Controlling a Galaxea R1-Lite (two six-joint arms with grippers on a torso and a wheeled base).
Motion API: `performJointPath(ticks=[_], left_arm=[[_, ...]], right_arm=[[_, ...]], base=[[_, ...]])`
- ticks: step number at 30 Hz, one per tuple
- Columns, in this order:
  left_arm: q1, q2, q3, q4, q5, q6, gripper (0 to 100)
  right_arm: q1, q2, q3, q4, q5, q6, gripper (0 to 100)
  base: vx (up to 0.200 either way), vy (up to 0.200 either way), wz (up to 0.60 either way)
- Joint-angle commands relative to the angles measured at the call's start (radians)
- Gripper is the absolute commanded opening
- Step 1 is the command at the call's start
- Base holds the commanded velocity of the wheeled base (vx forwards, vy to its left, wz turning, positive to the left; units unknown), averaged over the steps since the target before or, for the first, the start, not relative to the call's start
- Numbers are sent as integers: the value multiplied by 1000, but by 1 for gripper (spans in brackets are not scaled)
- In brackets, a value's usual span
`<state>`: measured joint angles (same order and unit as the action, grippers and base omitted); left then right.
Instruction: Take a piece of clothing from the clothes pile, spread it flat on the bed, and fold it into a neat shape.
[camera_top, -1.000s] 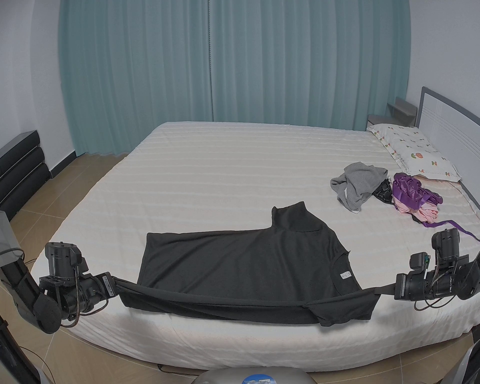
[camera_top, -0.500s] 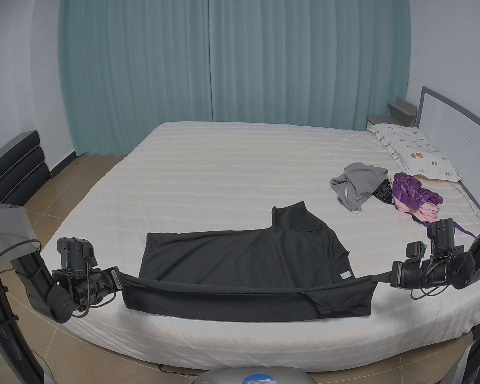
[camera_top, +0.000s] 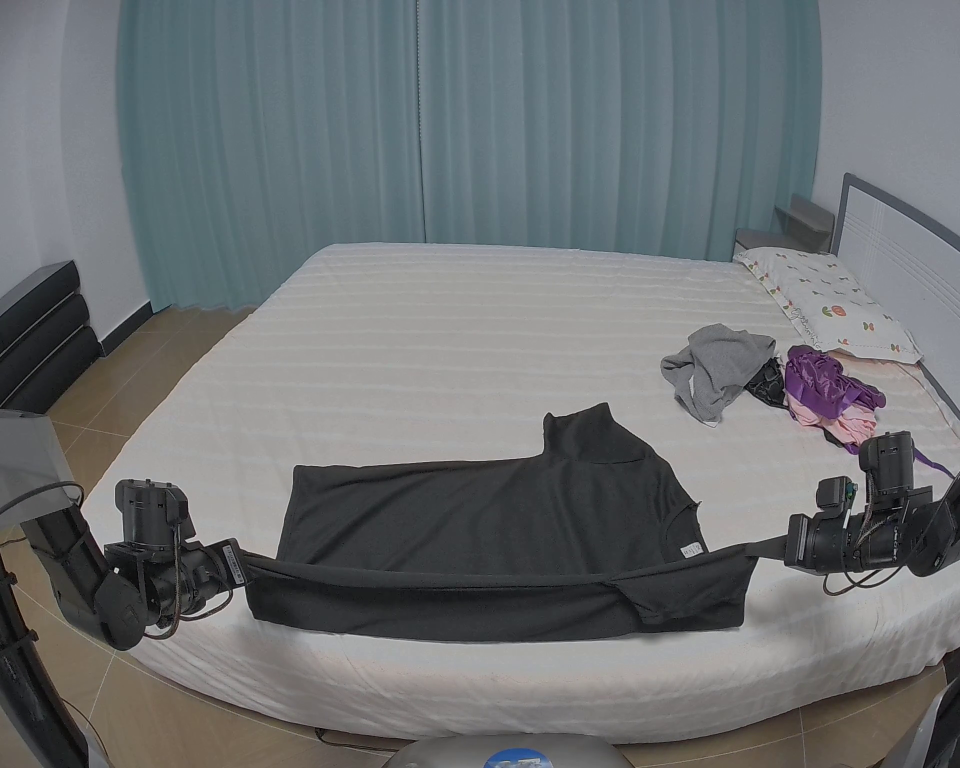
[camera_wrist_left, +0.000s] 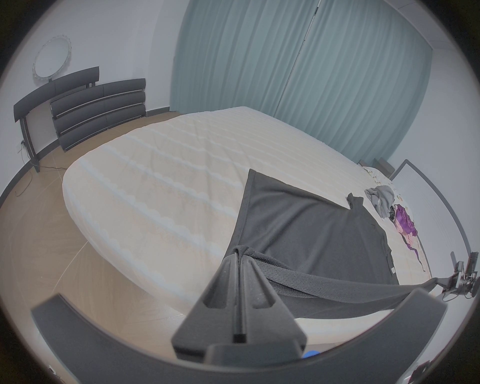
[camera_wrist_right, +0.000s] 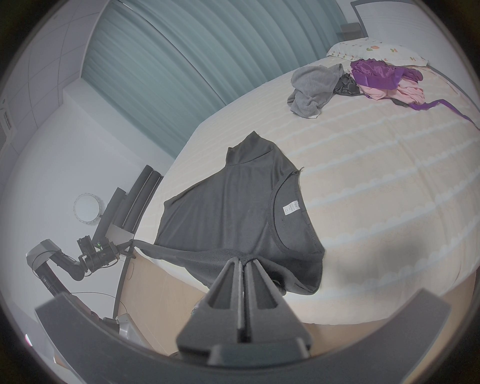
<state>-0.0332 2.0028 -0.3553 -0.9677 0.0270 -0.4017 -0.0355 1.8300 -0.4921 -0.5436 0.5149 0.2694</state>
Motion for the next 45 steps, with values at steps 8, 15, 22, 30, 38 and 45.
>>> performJointPath(ticks=[8,15,22,30,38,45], left_arm=[[-2,50,-79,6,1,-2,0],[-2,57,-122,79,1,-2,0],[-2,142,-183,84,1,-5,0],[-2,225,-246,86,2,-5,0],[-2,346,-346,86,21,-5,0],[-4,418,-415,84,22,-8,0]], right_arm=[[17,104,-65,-1,2,2,0],[22,169,-126,-1,-1,2,0],[26,233,-180,1,-6,2,0],[29,315,-253,2,-32,2,0],[49,411,-321,1,-52,2,0],[60,454,-364,-1,-79,4,0]], base=[[0,0,0],[0,0,0],[0,0,0],[0,0,0],[0,0,0],[0,0,0]])
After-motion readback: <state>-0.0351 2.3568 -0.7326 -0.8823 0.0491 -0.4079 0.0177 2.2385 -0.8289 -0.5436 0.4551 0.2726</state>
